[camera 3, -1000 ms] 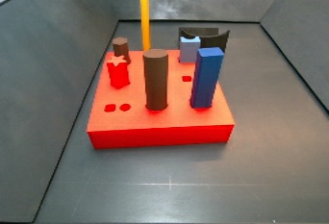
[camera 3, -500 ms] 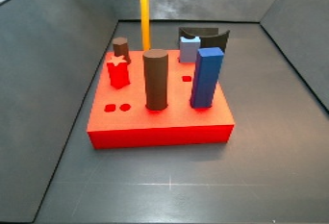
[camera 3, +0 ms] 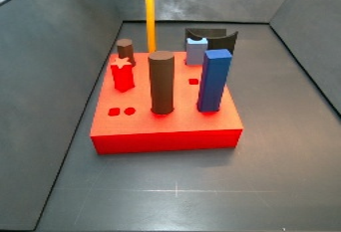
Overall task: Pick up the square-circle object. Move up. Rotate the square-circle object. Move to above the board. Insert the square-circle object.
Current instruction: Rotate the square-circle object.
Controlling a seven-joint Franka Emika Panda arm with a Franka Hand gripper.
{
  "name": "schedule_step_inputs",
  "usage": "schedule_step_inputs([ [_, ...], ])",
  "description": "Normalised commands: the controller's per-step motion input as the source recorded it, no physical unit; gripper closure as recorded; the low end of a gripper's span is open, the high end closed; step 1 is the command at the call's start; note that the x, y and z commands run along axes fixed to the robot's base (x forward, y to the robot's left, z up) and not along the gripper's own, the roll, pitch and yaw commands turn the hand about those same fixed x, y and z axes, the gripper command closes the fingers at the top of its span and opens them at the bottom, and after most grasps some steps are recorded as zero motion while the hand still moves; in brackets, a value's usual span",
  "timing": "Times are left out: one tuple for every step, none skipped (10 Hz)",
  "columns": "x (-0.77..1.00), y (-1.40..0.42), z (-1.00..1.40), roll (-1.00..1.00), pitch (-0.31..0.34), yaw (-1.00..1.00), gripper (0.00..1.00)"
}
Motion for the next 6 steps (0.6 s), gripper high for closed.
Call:
schedule_step_inputs([
  [0.03,0.0,-0.02,0.0,0.008,1.0,0.0],
  [0.03,0.0,-0.02,0.0,0.008,1.0,0.0],
  [0.03,0.0,-0.02,0.0,0.009,1.0,0.0],
  [0.03,0.0,-0.02,0.0,0.009,1.0,0.0],
  [0.03,0.0,-0.02,0.0,0.009,1.0,0.0],
  [0.03,0.0,-0.02,0.0,0.01,1.0,0.0],
])
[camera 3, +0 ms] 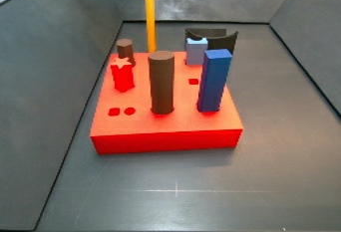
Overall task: Pick up the square-circle object. Move up. Rotate the square-circle object. Move to above the board. Insert the square-circle object.
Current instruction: Rotate the square-circle object.
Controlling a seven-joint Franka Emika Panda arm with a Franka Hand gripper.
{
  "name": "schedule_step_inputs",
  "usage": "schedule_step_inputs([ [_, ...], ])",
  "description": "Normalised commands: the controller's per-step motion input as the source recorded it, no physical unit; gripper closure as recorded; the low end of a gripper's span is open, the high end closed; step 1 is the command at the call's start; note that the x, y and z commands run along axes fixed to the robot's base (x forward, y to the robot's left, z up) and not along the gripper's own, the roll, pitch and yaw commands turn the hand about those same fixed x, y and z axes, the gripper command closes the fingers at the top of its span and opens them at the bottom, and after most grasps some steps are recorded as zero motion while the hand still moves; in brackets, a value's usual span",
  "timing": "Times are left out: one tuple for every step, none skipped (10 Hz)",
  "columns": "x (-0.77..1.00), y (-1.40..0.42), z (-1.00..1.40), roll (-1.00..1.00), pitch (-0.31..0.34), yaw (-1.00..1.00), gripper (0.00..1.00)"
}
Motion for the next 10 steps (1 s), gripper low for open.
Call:
schedule_step_inputs([
  [0.03,0.0,-0.02,0.0,0.01,1.0,0.0],
  [0.03,0.0,-0.02,0.0,0.01,1.0,0.0],
  [0.03,0.0,-0.02,0.0,0.011,1.0,0.0],
  [0.03,0.0,-0.02,0.0,0.011,1.0,0.0],
  [0.03,0.0,-0.02,0.0,0.012,1.0,0.0],
  [0.03,0.0,-0.02,0.0,0.013,1.0,0.0],
  [0.03,0.0,-0.02,0.0,0.013,1.0,0.0],
  [0.03,0.0,-0.02,0.0,0.014,1.0,0.0],
  [0.03,0.0,-0.02,0.0,0.015,1.0,0.0],
  [0.03,0.0,-0.02,0.0,0.015,1.0,0.0],
])
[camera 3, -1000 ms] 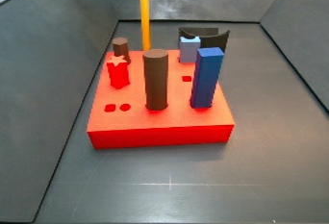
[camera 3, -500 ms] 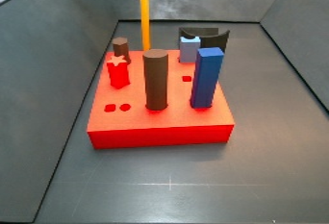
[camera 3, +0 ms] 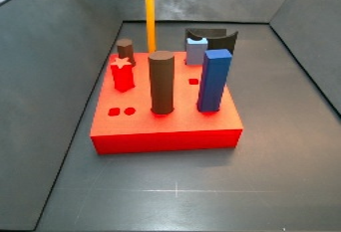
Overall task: Pick up the square-circle object. Move up. Rotate the square-circle object. Move to above the board. Insert the square-circle object.
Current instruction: Rotate the square-circle object.
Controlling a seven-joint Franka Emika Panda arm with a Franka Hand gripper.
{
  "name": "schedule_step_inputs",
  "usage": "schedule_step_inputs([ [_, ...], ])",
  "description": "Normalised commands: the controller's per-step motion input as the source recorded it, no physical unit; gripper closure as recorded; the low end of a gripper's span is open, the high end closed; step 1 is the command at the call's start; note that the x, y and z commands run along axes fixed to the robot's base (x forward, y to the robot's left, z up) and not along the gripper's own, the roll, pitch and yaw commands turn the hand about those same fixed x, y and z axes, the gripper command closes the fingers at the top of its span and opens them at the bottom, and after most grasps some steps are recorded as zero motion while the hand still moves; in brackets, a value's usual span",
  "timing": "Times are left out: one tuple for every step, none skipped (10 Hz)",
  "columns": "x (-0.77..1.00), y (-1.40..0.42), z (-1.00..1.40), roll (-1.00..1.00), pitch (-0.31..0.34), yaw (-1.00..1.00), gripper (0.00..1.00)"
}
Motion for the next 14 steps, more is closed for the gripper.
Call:
schedule_step_inputs([
  [0.03,0.0,-0.02,0.0,0.017,1.0,0.0],
  [0.03,0.0,-0.02,0.0,0.018,1.0,0.0],
  [0.03,0.0,-0.02,0.0,0.019,1.0,0.0],
  [0.03,0.0,-0.02,0.0,0.021,1.0,0.0],
  [0.03,0.0,-0.02,0.0,0.023,1.0,0.0],
  [0.03,0.0,-0.02,0.0,0.025,1.0,0.0],
  [0.03,0.0,-0.02,0.0,0.027,1.0,0.0],
  [0.03,0.0,-0.02,0.0,0.031,1.0,0.0],
  [0.03,0.0,-0.02,0.0,0.035,1.0,0.0],
  [0.04,0.0,-0.02,-0.01,0.04,1.0,0.0],
  [0.04,0.0,-0.02,-0.01,0.049,1.0,0.0],
  [0.04,0.0,-0.02,-0.01,0.059,1.0,0.0],
  [0.04,0.0,-0.02,-0.01,0.069,0.93,0.0],
  [0.04,0.0,-0.02,-0.01,0.068,0.6,0.0],
])
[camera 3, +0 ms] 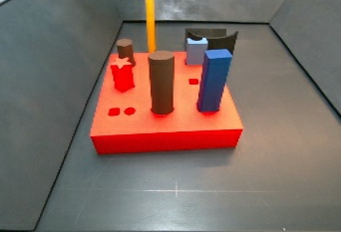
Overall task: Pick up the square-circle object. Move up. Rotate the square-circle object. Move to above the board. Insert the square-circle object.
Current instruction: Rotate the square-circle object.
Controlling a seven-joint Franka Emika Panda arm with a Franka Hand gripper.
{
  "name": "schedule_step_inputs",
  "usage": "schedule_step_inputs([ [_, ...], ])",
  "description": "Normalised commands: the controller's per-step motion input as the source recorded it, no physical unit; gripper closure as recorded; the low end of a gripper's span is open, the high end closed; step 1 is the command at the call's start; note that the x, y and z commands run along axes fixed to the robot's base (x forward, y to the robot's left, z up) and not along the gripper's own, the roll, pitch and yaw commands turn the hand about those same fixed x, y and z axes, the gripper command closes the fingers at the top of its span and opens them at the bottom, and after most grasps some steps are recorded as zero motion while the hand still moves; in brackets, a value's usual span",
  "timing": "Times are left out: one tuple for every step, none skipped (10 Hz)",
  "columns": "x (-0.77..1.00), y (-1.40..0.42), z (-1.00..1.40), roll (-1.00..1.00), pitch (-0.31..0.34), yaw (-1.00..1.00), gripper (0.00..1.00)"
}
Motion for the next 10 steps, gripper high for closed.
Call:
schedule_step_inputs([
  [0.04,0.0,-0.01,-0.01,0.067,0.38,0.0],
  [0.04,0.0,-0.01,-0.01,0.066,0.21,0.0],
  [0.0,0.0,-1.0,-0.01,0.066,0.16,0.0],
  [0.02,0.0,-1.0,-0.01,0.039,0.08,0.0],
  [0.03,0.0,-1.0,-0.01,0.016,0.07,0.0],
  [0.03,0.0,-0.89,-0.01,-0.015,0.05,0.0],
  [0.02,0.0,-0.74,-0.01,-0.031,0.05,0.0],
  [0.01,-0.01,-0.52,-0.01,-0.049,0.04,0.0],
  [0.01,-0.01,-0.42,-0.01,-0.055,0.04,0.0],
  [0.01,-0.01,-0.21,-0.01,-0.062,0.04,0.0],
])
